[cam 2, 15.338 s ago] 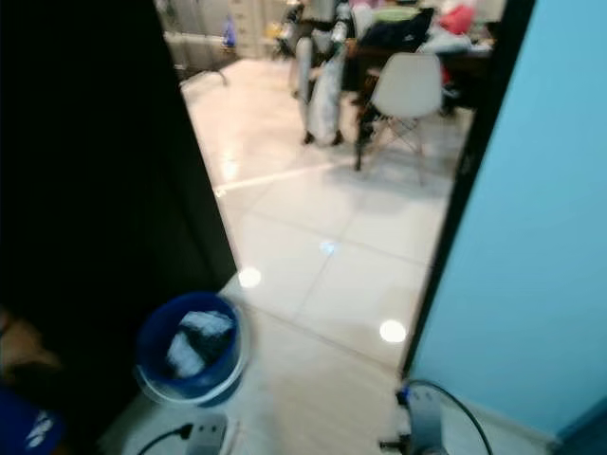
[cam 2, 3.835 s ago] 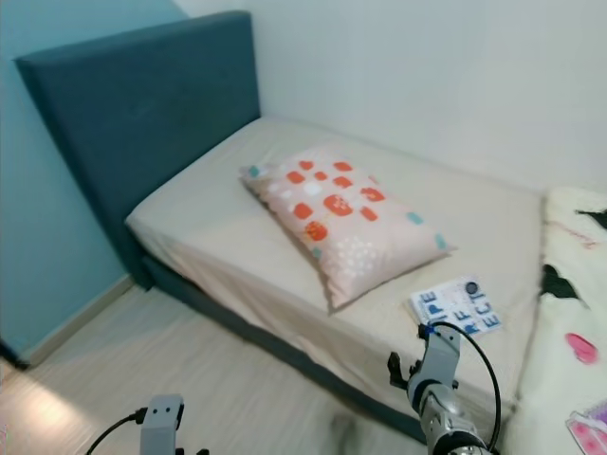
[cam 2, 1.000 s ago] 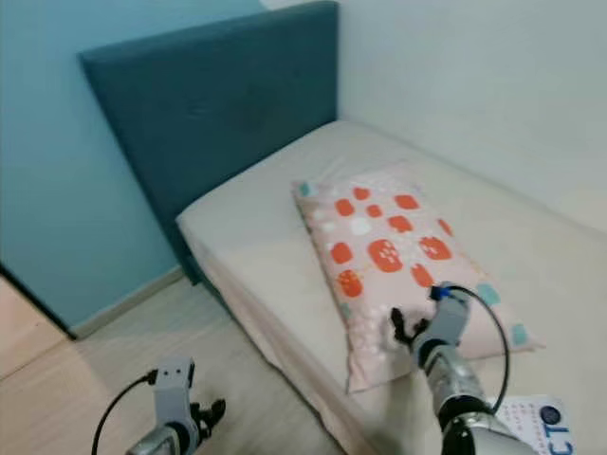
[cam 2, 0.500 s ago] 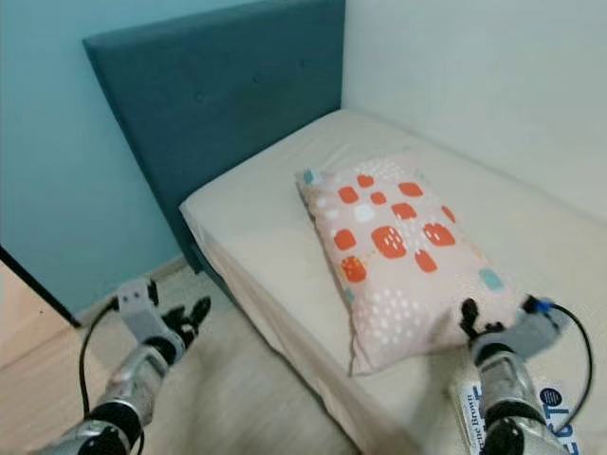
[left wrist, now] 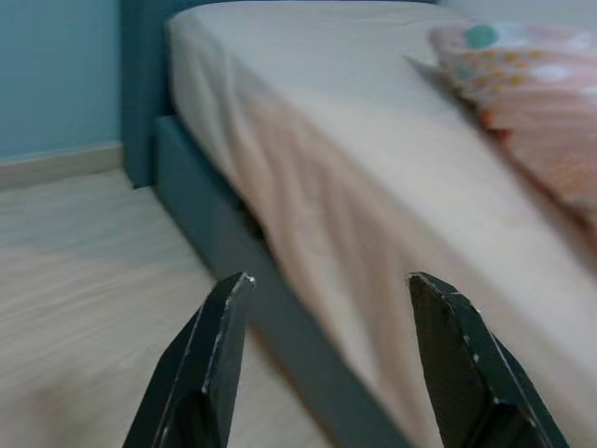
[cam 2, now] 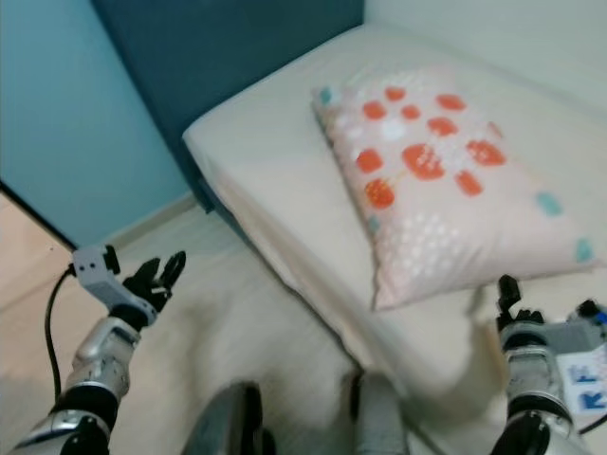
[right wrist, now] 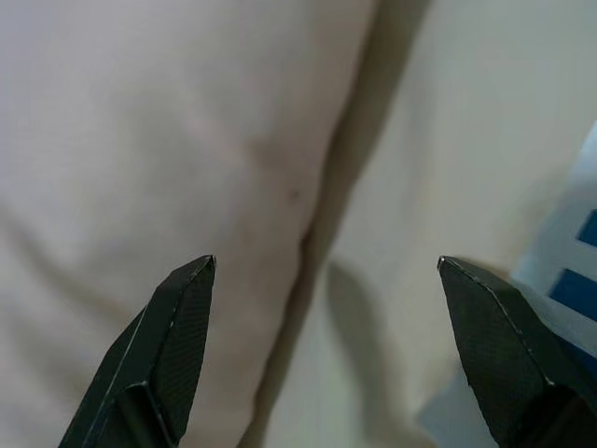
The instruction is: Clean up the room
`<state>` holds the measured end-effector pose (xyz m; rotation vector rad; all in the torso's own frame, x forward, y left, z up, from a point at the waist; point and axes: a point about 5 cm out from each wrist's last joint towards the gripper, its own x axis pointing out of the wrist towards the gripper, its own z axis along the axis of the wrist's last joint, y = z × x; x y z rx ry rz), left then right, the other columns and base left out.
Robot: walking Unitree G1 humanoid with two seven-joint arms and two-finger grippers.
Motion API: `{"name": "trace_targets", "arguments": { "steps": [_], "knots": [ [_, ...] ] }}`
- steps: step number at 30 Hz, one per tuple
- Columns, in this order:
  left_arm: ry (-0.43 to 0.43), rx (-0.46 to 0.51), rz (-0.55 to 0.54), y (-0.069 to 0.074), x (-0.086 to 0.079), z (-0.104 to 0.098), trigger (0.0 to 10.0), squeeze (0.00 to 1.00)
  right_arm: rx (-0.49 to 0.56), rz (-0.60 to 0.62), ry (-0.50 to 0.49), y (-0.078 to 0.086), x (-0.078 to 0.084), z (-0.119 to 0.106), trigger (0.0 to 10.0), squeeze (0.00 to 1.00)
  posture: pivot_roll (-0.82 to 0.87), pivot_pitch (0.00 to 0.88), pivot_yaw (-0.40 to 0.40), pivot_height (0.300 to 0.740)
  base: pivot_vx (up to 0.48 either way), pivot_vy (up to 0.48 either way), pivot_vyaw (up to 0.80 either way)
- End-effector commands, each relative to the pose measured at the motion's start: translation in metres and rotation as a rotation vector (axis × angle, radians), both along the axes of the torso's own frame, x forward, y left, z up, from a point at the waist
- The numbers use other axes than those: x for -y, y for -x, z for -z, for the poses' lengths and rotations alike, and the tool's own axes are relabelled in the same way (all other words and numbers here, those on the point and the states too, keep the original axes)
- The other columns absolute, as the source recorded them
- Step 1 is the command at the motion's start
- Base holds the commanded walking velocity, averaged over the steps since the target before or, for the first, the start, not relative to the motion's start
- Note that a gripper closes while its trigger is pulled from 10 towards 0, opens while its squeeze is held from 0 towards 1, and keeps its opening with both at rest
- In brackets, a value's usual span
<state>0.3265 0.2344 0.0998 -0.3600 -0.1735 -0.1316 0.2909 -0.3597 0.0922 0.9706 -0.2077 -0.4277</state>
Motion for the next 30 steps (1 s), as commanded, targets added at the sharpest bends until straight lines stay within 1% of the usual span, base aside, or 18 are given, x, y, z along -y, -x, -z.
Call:
{"name": "trace_targets", "arguments": {
  "steps": [1, 4, 5, 6, 8, 9, 10, 13, 14, 15, 16, 19, 22, 24, 25, 26, 29, 30],
  "knots": [
    [-0.015, 0.011, 0.009, 0.004, -0.007, -0.004, 10.0, 0.0, 0.084, -0.001, -0.021, 0.0, 0.006, -0.01, 10.0, 0.0, 0.1, 0.428, 0.104, 0.561, 0.0, 0.0, 0.0],
    [-0.032, 0.04, 0.032, 0.007, -0.01, -0.012, 10.0, 0.0, 0.199, -0.038, -0.029, -0.003, 0.009, -0.024, 10.0, 0.0, 0.13, 0.445, 0.117, 0.546, 0.0, 0.0, 0.0],
    [-0.032, 0.04, 0.032, 0.007, -0.01, -0.012, 10.0, 0.0, 0.199, -0.038, -0.029, -0.003, 0.009, -0.024, 10.0, 0.0, 0.13, 0.445, 0.117, 0.546, 0.0, 0.0, 0.0],
    [-0.039, 0.048, 0.037, 0.008, -0.011, -0.015, 10.0, 0.0, 0.314, -0.092, -0.023, -0.01, 0.007, -0.039, 10.0, 0.0, 0.14, 0.45, 0.123, 0.536, 0.0, 0.0, 0.0],
    [-0.037, 0.048, 0.04, 0.01, -0.012, -0.015, 10.0, 0.0, 0.398, -0.144, -0.008, -0.016, 0.003, -0.052, 10.0, 0.0, 0.14, 0.452, 0.125, 0.526, 0.0, 0.0, 0.0],
    [-0.037, 0.048, 0.04, 0.01, -0.012, -0.015, 10.0, 0.0, 0.398, -0.144, -0.008, -0.016, 0.003, -0.052, 10.0, 0.0, 0.14, 0.452, 0.125, 0.526, 0.0, 0.0, 0.0],
    [-0.039, 0.044, 0.046, 0.012, -0.01, -0.013, 10.0, 0.0, 0.445, -0.181, 0.003, -0.021, -0.001, -0.061, 10.0, 0.0, 0.14, 0.452, 0.126, 0.516, 0.0, 0.0, 0.0],
    [-0.041, 0.039, 0.05, 0.013, -0.008, -0.011, 10.0, 0.0, 0.456, -0.209, 0.005, -0.025, -0.006, -0.064, 10.0, 0.0, 0.14, 0.451, 0.125, 0.511, 0.0, 0.0, 0.0],
    [-0.048, 0.027, 0.066, 0.018, -0.002, -0.007, 10.0, 0.0, 0.467, -0.267, 0.005, -0.033, -0.016, -0.068, 10.0, 0.0, 0.13, 0.452, 0.123, 0.501, 0.0, 0.0, 0.0],
    [-0.052, 0.021, 0.077, 0.02, 0.001, -0.005, 10.0, 0.0, 0.472, -0.295, 0.004, -0.036, -0.02, -0.069, 10.0, 0.0, 0.13, 0.452, 0.123, 0.496, 0.0, 0.0, 0.0],
    [-0.052, 0.021, 0.077, 0.02, 0.001, -0.005, 10.0, 0.0, 0.472, -0.295, 0.004, -0.036, -0.02, -0.069, 10.0, 0.0, 0.13, 0.452, 0.123, 0.496, 0.0, 0.0, 0.0],
    [-0.032, 0.001, 0.09, 0.025, 0.008, 0.0, 10.0, 0.0, 0.503, -0.347, 0.007, -0.039, -0.028, -0.071, 10.0, 0.0, 0.14, 0.45, 0.123, 0.481, 0.0, 0.0, 0.0],
    [-0.039, -0.015, 0.105, 0.028, 0.012, 0.005, 10.0, 0.0, 0.515, -0.349, 0.013, -0.04, -0.028, -0.073, 10.0, 0.0, 0.15, 0.451, 0.13, 0.476, 0.0, 0.0, 0.0],
    [-0.034, -0.041, 0.127, 0.034, 0.018, 0.012, 10.0, 0.0, 0.532, -0.331, 0.016, -0.039, -0.025, -0.076, 10.0, 0.0, 0.16, 0.448, 0.132, 0.466, 0.0, 0.0, 0.0],
    [-0.036, -0.049, 0.139, 0.037, 0.021, 0.014, 10.0, 0.0, 0.559, -0.314, 0.006, -0.037, -0.02, -0.079, 10.0, 0.0, 0.17, 0.453, 0.134, 0.461, 0.0, 0.0, 0.0],
    [-0.036, -0.049, 0.139, 0.037, 0.021, 0.014, 10.0, 0.0, 0.559, -0.314, 0.006, -0.037, -0.02, -0.079, 10.0, 0.0, 0.17, 0.453, 0.134, 0.461, 0.0, 0.0, 0.0],
    [-0.038, -0.06, 0.152, 0.043, 0.024, 0.017, 10.0, 0.0, 0.626, -0.3, 0.012, -0.034, -0.014, -0.087, 10.0, 0.0, 0.17, 0.452, 0.14, 0.452, 0.0, 0.0, 0.0],
    [-0.037, -0.065, 0.154, 0.044, 0.024, 0.018, 10.0, 0.0, 0.664, -0.301, 0.031, -0.036, -0.013, -0.097, 10.0, 0.0, 0.18, 0.455, 0.141, 0.452, 0.0, 0.0, 0.0]
  ]
}}
